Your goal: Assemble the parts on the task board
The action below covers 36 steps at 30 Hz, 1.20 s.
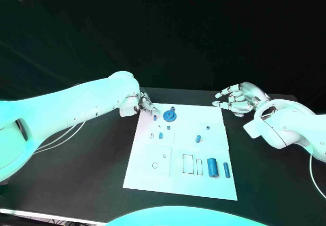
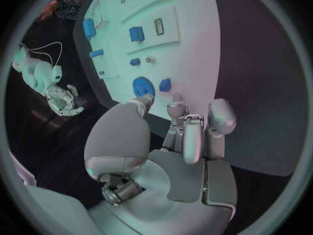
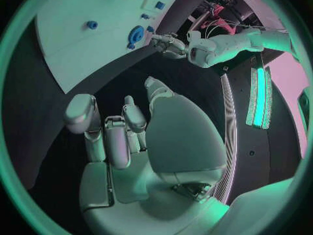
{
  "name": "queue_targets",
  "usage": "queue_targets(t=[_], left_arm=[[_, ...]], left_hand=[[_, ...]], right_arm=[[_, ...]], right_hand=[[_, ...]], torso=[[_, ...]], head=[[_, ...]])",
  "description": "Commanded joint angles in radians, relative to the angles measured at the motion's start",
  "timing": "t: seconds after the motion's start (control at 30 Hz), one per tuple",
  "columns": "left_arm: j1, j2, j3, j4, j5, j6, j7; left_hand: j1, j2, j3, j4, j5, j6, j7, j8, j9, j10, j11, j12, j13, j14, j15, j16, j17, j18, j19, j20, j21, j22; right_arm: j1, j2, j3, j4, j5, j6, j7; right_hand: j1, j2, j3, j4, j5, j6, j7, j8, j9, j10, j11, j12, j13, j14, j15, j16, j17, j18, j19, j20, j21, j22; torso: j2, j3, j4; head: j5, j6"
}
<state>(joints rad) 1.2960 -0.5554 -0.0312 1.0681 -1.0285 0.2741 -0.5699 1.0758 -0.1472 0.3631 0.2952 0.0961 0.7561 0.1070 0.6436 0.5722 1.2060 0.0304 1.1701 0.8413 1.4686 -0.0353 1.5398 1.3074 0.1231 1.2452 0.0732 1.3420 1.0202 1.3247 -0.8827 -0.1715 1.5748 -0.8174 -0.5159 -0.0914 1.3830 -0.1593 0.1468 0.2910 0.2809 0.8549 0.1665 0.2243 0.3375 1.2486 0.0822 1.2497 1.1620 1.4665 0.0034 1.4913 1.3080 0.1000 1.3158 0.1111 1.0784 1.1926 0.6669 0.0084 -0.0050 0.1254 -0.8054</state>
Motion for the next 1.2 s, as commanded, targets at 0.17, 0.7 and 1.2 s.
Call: queue_targets(t=[0.17, 0.7, 1.2], left_arm=[[-0.004, 0.01, -0.003, -0.006, 0.02, 0.034, 0.013], [-0.009, 0.017, -0.007, -0.014, 0.035, 0.041, 0.016], [-0.01, 0.018, -0.007, -0.016, 0.041, 0.046, 0.019]], left_hand=[[0.004, 0.001, -0.006, -0.001, 0.0, 0.01, 0.001, -0.004, -0.001, -0.008, 0.001, -0.006, -0.001, 0.078, 0.006, -0.004, 0.184, -0.013, -0.003, 0.002, -0.003, 0.001], [0.023, 0.02, 0.011, -0.003, 0.002, 0.022, 0.001, -0.005, -0.011, -0.008, 0.002, -0.003, -0.001, 0.078, 0.006, -0.003, 0.185, -0.013, -0.003, 0.004, -0.001, 0.005], [0.097, 0.035, 0.077, -0.008, 0.001, 0.062, -0.01, 0.018, -0.015, -0.002, -0.008, 0.004, 0.002, 0.078, -0.001, -0.001, 0.189, -0.013, -0.003, 0.001, 0.002, 0.01]], right_arm=[[0.0, 0.002, 0.0, 0.001, -0.01, 0.003, 0.008], [0.0, 0.003, 0.0, 0.0, -0.01, 0.005, 0.006], [0.0, 0.004, 0.0, -0.001, -0.01, 0.009, 0.002]], right_hand=[[-0.008, 0.0, 0.004, -0.001, 0.001, -0.008, 0.0, 0.006, -0.001, -0.005, 0.0, -0.007, -0.001, 0.053, 0.004, -0.004, 0.073, 0.013, -0.004, 0.001, -0.002, -0.001], [-0.008, 0.0, 0.004, -0.001, 0.001, -0.008, 0.0, 0.006, -0.001, -0.005, 0.0, -0.007, -0.001, 0.053, 0.004, -0.004, 0.073, 0.013, -0.004, 0.001, -0.002, -0.001], [-0.009, 0.003, 0.006, -0.001, 0.001, -0.007, 0.0, 0.008, -0.001, -0.004, -0.001, -0.007, -0.002, 0.053, 0.004, -0.005, 0.072, 0.013, -0.004, 0.0, -0.004, -0.002]], torso=[[-0.001, -0.0005, -0.0006], [-0.001, 0.0005, -0.0006], [-0.001, -0.0001, -0.0006]], head=[[0.001, 0.0], [0.001, -0.002], [0.0, -0.005]])
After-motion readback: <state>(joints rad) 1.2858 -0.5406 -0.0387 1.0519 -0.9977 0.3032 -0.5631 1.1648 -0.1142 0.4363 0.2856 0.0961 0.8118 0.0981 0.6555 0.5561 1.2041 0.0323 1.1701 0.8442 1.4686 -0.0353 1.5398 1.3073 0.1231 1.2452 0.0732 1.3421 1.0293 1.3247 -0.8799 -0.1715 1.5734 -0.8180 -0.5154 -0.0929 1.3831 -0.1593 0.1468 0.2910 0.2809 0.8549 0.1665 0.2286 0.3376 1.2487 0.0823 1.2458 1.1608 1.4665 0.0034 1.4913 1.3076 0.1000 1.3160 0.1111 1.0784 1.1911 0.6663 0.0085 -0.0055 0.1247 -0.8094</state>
